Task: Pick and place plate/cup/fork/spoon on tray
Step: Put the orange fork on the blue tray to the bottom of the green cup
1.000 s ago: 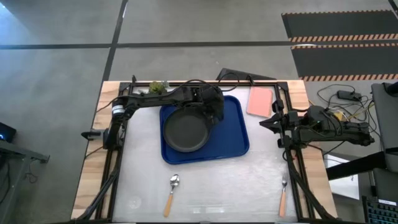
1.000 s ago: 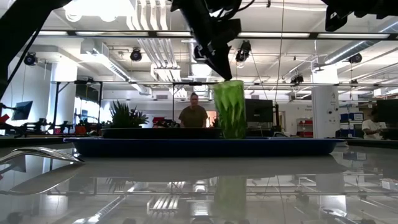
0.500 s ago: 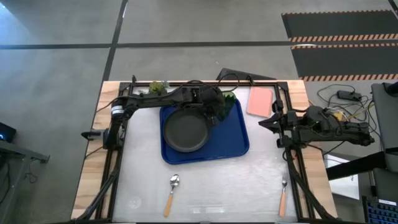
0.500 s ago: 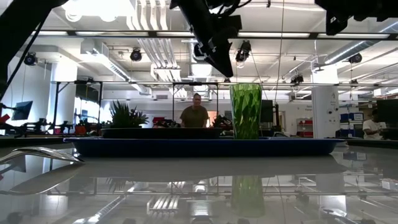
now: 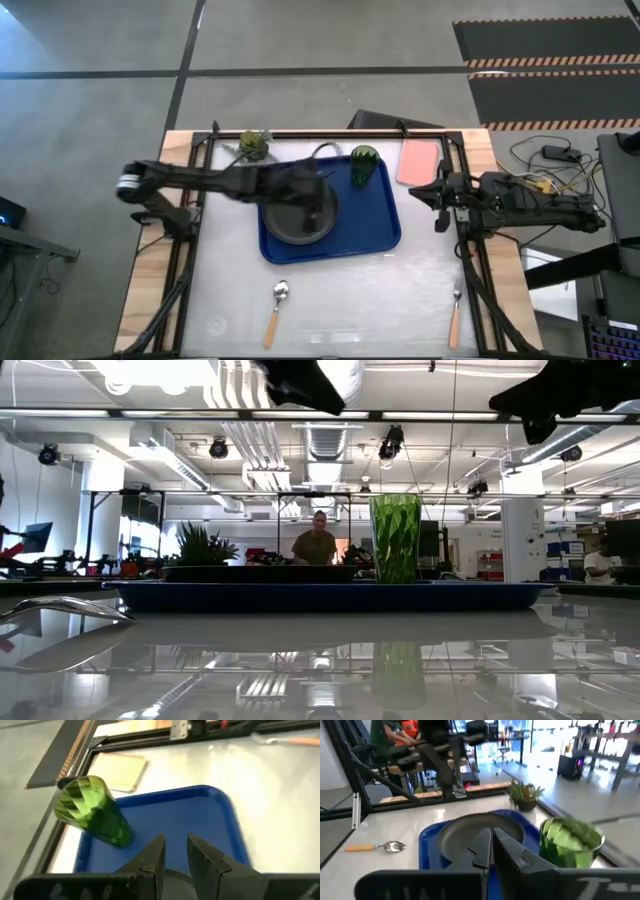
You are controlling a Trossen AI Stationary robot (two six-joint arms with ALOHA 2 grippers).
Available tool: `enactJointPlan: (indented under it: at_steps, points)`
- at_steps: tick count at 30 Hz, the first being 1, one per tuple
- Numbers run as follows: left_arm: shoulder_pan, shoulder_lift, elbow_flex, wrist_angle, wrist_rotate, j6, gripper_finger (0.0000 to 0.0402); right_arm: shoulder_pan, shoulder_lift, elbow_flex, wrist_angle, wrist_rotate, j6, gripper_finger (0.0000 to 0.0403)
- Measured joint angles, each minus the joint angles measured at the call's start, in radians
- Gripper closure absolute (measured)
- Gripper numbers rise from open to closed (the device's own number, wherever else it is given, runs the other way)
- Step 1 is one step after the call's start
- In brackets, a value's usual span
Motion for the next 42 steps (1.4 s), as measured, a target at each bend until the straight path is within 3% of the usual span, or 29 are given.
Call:
enactJointPlan:
  at_steps: [8, 17, 26, 32, 42]
  points:
    - [-0.073, -0.286, -0.382, 0.301, -0.001, -0.027, 0.034, 0.001, 0.134, 0.0, -0.001, 0.057, 0.187, 0.0394]
    - [-0.079, -0.511, -0.633, 0.465, -0.005, -0.052, 0.034, 0.001, 0.274, 0.012, -0.044, -0.017, 0.451, 0.0394]
    - [-0.078, -0.62, -0.719, 0.499, -0.006, -0.048, 0.034, 0.111, 0.424, 0.145, -0.178, -0.159, 0.712, 0.0394]
    - [-0.077, -0.649, -0.75, 0.507, -0.006, -0.043, 0.034, 0.261, 0.542, 0.276, -0.271, -0.162, 0.886, 0.0394]
    - [-0.077, -0.65, -0.75, 0.508, -0.006, -0.046, 0.034, 0.486, 0.738, 0.414, -0.274, -0.16, 1.273, 0.0394]
